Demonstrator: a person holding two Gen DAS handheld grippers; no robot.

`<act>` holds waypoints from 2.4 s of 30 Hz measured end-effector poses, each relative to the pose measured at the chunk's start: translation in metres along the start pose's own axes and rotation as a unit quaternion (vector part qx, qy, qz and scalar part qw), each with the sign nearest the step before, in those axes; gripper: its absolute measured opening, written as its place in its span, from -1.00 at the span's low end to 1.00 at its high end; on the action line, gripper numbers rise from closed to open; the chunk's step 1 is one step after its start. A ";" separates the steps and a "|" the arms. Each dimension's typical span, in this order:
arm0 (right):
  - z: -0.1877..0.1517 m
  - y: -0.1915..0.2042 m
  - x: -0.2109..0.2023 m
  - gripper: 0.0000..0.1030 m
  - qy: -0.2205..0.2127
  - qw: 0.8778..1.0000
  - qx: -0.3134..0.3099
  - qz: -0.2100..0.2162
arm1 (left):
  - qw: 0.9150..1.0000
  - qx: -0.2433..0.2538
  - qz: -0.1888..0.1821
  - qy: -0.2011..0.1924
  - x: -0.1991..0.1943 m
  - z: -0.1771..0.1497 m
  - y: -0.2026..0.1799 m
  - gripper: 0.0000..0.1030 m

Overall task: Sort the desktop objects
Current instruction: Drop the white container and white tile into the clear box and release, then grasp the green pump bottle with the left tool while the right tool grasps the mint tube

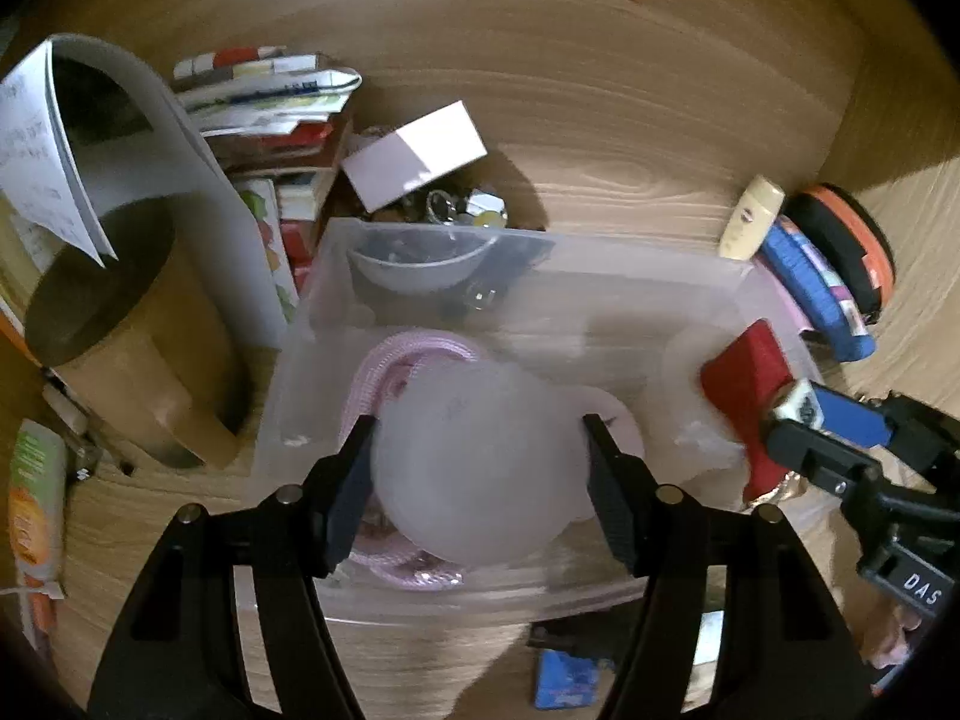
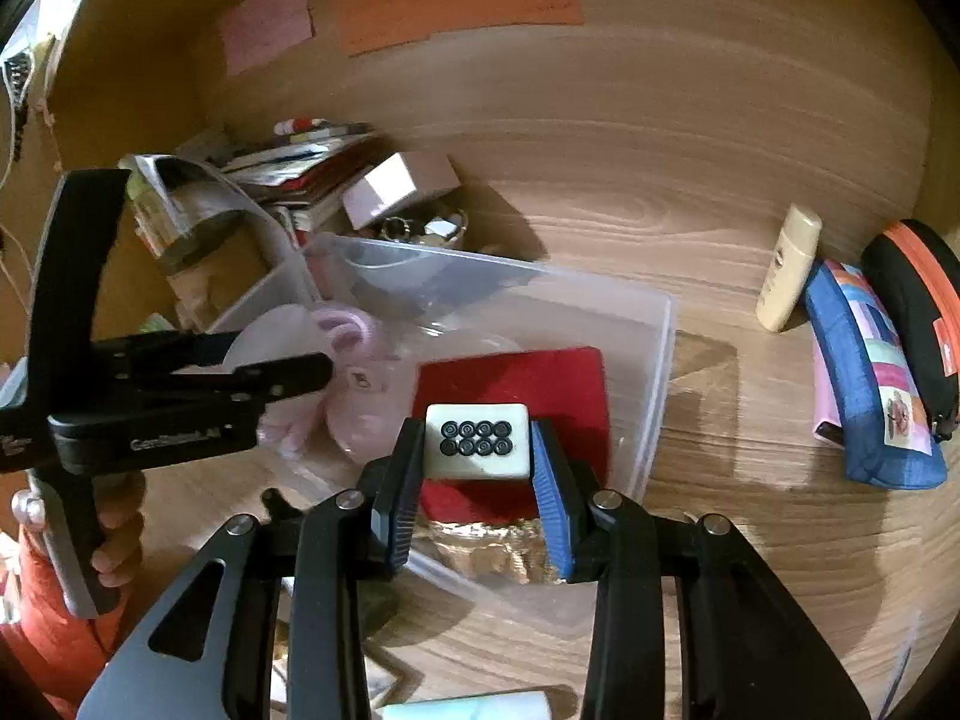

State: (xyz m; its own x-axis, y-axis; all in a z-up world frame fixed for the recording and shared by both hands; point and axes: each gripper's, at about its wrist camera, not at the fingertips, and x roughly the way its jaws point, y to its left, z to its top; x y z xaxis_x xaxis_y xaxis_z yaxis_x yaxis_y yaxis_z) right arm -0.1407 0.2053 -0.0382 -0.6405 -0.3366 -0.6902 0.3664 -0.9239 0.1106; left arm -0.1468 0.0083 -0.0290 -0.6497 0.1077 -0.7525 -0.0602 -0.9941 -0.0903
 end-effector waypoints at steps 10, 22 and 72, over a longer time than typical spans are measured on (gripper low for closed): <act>-0.002 -0.002 0.001 -0.38 0.007 1.000 -0.005 0.001 | 1.000 0.009 0.006 -0.003 0.001 -0.003 -0.002 0.39; -0.002 0.015 -0.027 0.34 -0.040 0.998 -0.036 -0.017 | 0.999 0.012 -0.007 -0.045 -0.028 -0.008 -0.003 0.64; -0.104 -0.013 -0.029 0.66 0.100 0.995 -0.014 0.015 | 0.990 0.083 -0.039 0.103 0.001 -0.076 -0.071 0.86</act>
State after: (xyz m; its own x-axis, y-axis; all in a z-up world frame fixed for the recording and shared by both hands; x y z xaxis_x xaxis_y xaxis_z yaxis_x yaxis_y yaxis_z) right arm -0.0569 0.2461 -0.0940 -0.4829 -0.3180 -0.8159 0.4041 -0.9075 0.1145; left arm -0.0859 0.0800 -0.0730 -0.4705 0.1677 -0.8663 -0.2391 -0.9693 -0.0578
